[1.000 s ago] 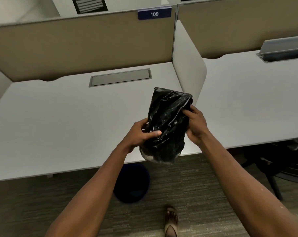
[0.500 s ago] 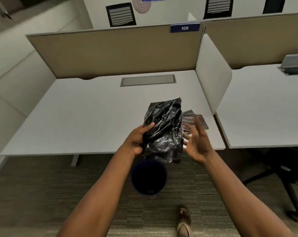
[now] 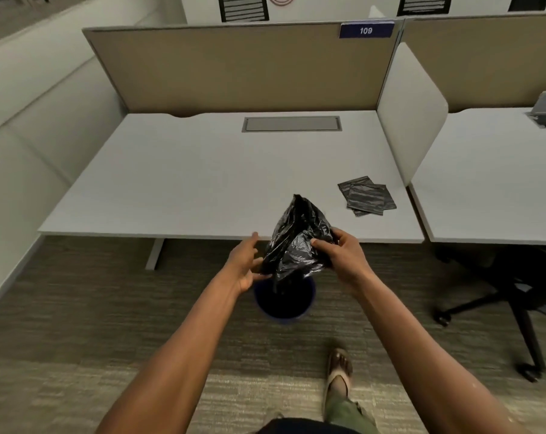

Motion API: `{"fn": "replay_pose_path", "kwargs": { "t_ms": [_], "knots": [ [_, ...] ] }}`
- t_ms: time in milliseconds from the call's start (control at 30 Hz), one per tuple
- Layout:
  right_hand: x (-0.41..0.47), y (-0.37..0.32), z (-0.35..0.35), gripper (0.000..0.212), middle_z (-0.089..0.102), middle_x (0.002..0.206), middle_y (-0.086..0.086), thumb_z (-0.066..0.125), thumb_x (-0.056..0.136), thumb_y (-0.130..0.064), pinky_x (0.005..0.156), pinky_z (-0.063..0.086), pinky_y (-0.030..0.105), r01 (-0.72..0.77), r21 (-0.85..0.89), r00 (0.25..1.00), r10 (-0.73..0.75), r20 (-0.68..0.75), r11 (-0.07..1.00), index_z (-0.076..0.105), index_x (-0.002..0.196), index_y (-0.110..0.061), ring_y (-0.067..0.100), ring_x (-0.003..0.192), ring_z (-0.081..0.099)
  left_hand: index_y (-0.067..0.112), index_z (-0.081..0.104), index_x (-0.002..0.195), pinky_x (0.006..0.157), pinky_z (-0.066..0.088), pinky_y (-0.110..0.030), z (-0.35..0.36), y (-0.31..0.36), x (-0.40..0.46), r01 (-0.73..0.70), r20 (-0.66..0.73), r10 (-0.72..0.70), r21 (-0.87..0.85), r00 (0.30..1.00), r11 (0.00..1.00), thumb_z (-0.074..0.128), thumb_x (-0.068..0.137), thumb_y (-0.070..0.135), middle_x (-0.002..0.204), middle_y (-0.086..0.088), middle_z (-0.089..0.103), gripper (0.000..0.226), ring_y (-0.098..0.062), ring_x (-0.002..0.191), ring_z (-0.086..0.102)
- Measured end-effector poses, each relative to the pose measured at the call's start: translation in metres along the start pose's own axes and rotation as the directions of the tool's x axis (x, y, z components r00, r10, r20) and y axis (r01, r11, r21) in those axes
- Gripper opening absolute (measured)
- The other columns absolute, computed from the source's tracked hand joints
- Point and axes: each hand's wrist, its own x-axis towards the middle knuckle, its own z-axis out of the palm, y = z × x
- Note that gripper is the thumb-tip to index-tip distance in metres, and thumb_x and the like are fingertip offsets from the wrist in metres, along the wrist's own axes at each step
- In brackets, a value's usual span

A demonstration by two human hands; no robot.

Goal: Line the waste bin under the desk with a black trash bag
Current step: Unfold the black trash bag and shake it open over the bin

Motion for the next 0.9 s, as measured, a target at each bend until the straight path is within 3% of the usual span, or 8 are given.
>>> {"fn": "replay_pose_path", "kwargs": {
  "t_ms": [133,267,333,400,533,633,767,900],
  "knots": [
    [-0.011,0.010,0.012,0.026,0.082,0.098,0.011,0.083,0.081,-0.018,0.068,0.060,0.030,-0.040,-0.005,0.997,0.040,0.060,0.999,0.077,0.106,-0.011,0.024,0.085,0.079,0.009,0.066,0.136,0.102,0.057,-0.051,-0.016,-0.025,-0.019,-0.073,0.213,0.054,0.085,0.976,0.994,0.064,0.097,0.048,0.132,-0.014,0.073,0.055,-0.031,0.124,0.069],
    [-0.012,0.011,0.019,0.022,0.081,0.097,0.015,0.082,0.083,-0.018,0.065,0.059,0.031,-0.110,0.064,0.993,0.108,0.043,0.992,0.079,0.102,-0.008,0.027,0.082,0.078,-0.001,0.069,0.128,0.109,0.052,-0.055,-0.026,-0.035,-0.025,-0.120,0.064,0.114,0.094,0.991,0.988,0.074,0.092,0.009,0.126,-0.025,0.072,0.037,-0.039,0.117,0.070],
    [-0.011,0.005,0.015,0.010,0.080,0.090,0.014,0.077,0.086,-0.013,0.059,0.059,0.029,-0.164,0.129,0.986,0.161,0.032,0.978,0.079,0.095,-0.008,0.024,0.074,0.078,-0.001,0.077,0.111,0.095,0.061,-0.048,-0.040,-0.035,-0.022,-0.079,0.045,0.081,-0.052,0.996,0.996,0.066,0.095,0.001,0.112,-0.024,0.073,0.019,-0.032,0.099,0.073],
    [-0.008,-0.003,0.007,0.006,0.079,0.082,0.011,0.072,0.090,-0.009,0.055,0.059,0.029,-0.212,0.235,0.977,0.210,0.031,0.949,0.077,0.086,-0.009,0.022,0.068,0.077,0.005,0.079,0.098,0.063,0.065,-0.032,-0.057,-0.031,-0.019,-0.020,0.023,0.025,-0.185,0.999,0.982,0.058,0.099,0.001,0.101,-0.018,0.072,0.021,-0.023,0.083,0.073],
    [-0.002,-0.019,-0.026,0.015,0.074,0.098,0.014,0.062,0.093,-0.009,0.081,0.064,0.035,-0.330,0.521,0.941,0.315,0.120,0.788,0.070,0.105,-0.003,0.024,0.086,0.073,0.015,0.061,0.126,0.041,0.054,-0.021,-0.085,-0.027,-0.011,-0.014,-0.147,-0.018,-0.213,0.989,0.977,0.049,0.106,0.010,0.102,-0.013,0.067,0.024,-0.021,0.078,0.070],
    [0.000,-0.026,-0.047,0.019,0.075,0.098,0.016,0.065,0.084,-0.008,0.087,0.063,0.040,-0.388,0.623,0.919,0.335,0.207,0.680,0.075,0.099,0.000,0.027,0.089,0.075,0.010,0.053,0.144,0.060,0.061,-0.030,-0.102,-0.029,0.002,-0.045,-0.240,0.013,-0.131,0.971,0.990,0.046,0.108,0.007,0.122,-0.016,0.067,0.038,-0.024,0.098,0.069],
    [0.001,-0.018,-0.050,0.026,0.075,0.107,0.018,0.067,0.084,-0.013,0.106,0.052,0.047,-0.444,0.537,0.896,0.362,0.257,0.717,0.072,0.107,-0.002,0.030,0.103,0.070,0.015,0.048,0.154,0.116,0.045,-0.049,-0.101,-0.036,0.008,-0.018,-0.319,0.155,0.395,0.935,0.919,0.054,0.107,0.018,0.158,-0.015,0.050,0.048,-0.029,0.141,0.052],
    [0.007,-0.009,-0.031,0.025,0.076,0.101,0.017,0.066,0.085,-0.010,0.096,0.059,0.040,-0.454,0.488,0.891,0.369,0.265,0.745,0.070,0.107,0.000,0.027,0.093,0.074,0.033,0.064,0.137,0.116,0.045,-0.046,-0.041,-0.015,-0.030,-0.365,-0.055,0.457,0.522,0.888,0.771,0.059,0.099,0.049,0.144,0.003,0.065,0.042,-0.014,0.133,0.058]
  ]
}}
